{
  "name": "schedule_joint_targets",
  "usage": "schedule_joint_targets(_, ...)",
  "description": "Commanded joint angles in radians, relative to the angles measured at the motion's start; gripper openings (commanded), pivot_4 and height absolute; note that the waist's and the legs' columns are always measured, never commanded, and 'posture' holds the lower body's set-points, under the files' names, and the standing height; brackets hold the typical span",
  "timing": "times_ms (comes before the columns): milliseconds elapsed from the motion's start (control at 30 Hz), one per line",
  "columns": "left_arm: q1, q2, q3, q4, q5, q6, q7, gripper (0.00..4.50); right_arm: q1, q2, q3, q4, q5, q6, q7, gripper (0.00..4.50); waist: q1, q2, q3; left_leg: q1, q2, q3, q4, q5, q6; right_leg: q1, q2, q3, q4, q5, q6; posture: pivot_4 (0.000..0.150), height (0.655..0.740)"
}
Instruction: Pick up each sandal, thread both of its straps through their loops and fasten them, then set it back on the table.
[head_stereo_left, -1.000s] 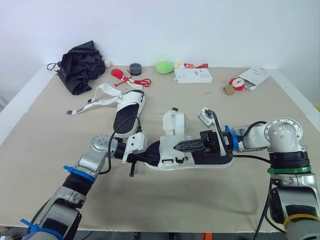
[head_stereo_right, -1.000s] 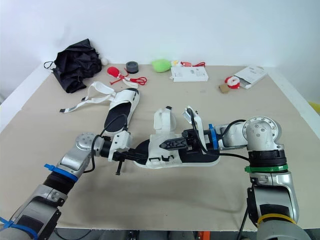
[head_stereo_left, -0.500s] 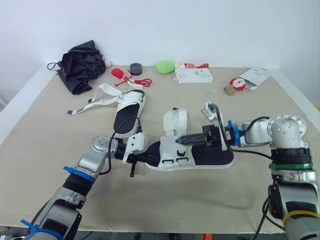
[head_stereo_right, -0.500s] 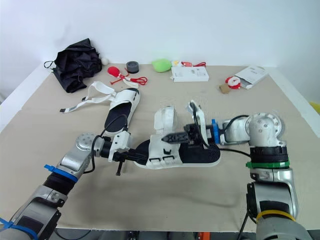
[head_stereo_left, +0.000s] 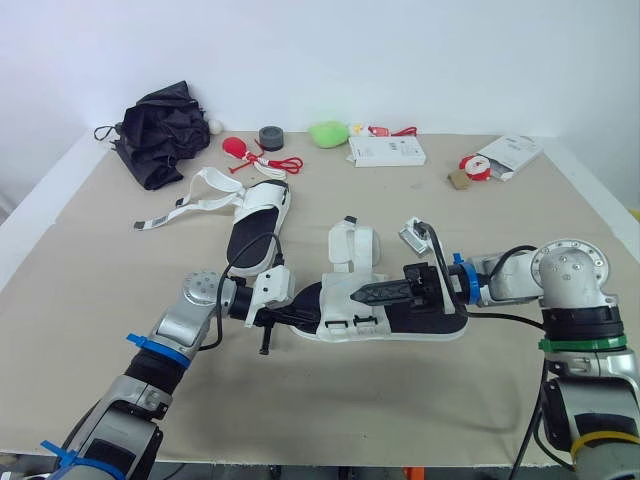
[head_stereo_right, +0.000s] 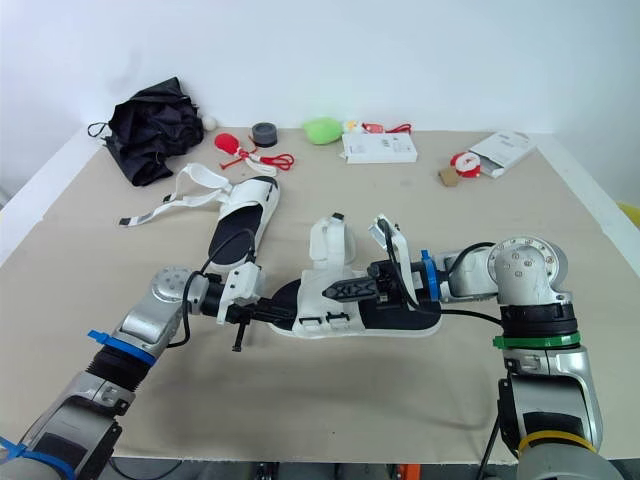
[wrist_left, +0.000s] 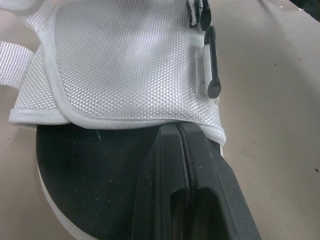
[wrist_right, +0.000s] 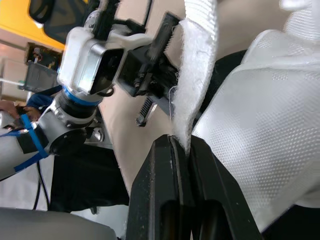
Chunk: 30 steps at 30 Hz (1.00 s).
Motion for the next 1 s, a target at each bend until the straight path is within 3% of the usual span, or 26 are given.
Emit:
schedule_joint_targets(33,0.049,0.002,-0.073,0.060,0.058,0.042,-0.008,0.00,-0.042,-0.014,-0.032,0.007,0.018,0.003,0.018,0.08,0.000,0.000,0.000,0.000,0.000,0.000,0.000,0.000,0.000,0.000,0.000,0.000,0.000,0.000,0.000,0.150,0.7400)
schedule_joint_targets(567,0.060,0.011,-0.071,0.049,0.057,0.045,-0.005,0.00,-0.024,-0.032,0.031,0.048,0.001,0.003,0.024,0.08,0.000,0.000,0.000,0.000,0.000,0.000,0.000,0.000,0.000,0.000,0.000,0.000,0.000,0.000,0.000,0.150,0.7400)
schedule_joint_targets(733,0.067,0.010,-0.074,0.043,0.057,0.048,-0.003,0.00,-0.024,-0.011,0.128,0.096,-0.126,0.003,-0.016,0.08,0.000,0.000,0.000,0.000,0.000,0.000,0.000,0.000,0.000,0.000,0.000,0.000,0.000,0.000,0.000,0.150,0.7400)
schedule_joint_targets(1000,0.079,0.012,-0.075,0.031,0.058,0.050,0.002,0.00,-0.016,-0.020,0.219,0.055,-0.164,0.003,0.041,0.08,0.000,0.001,-0.001,0.000,0.000,-0.001,-0.001,-0.001,0.001,0.000,0.000,0.001,0.000,-0.001,-0.001,0.150,0.7400)
